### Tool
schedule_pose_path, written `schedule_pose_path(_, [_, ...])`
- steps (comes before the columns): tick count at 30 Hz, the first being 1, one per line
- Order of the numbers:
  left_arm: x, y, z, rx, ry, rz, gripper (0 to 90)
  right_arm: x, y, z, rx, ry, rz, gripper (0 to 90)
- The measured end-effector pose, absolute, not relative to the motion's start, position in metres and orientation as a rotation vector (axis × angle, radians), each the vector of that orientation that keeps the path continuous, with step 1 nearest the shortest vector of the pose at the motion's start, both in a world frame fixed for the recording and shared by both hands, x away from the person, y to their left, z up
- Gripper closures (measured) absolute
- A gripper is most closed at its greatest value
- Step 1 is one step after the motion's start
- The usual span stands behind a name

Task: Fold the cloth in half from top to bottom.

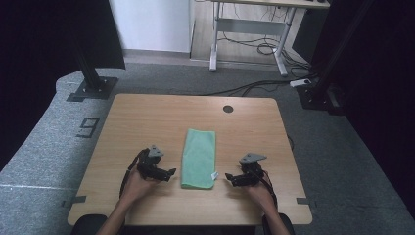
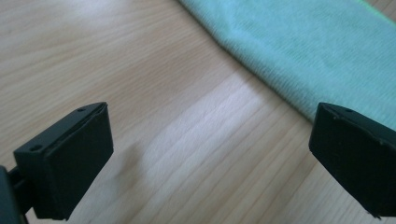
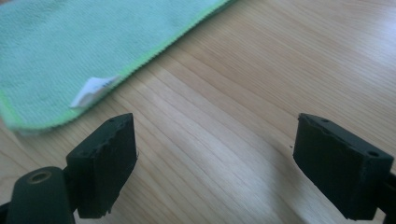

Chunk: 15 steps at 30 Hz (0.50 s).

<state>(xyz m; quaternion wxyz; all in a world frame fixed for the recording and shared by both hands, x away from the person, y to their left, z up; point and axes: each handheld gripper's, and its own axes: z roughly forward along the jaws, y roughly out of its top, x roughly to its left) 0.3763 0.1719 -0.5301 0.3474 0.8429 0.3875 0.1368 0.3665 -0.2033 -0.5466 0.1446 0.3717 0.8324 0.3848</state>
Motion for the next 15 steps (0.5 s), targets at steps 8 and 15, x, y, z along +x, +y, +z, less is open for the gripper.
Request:
schedule_pose_path(8, [0.388,0.155,-0.526,2.193,0.974,0.358,0.0,0.373,-0.188,-0.538,1.039,2.413,1.162,13.1])
schedule_pose_path(15, [0.399,0.144,-0.525,2.196,0.964,0.374,0.0,0.386,-0.167,-0.534,1.007,2.446,1.168,13.3])
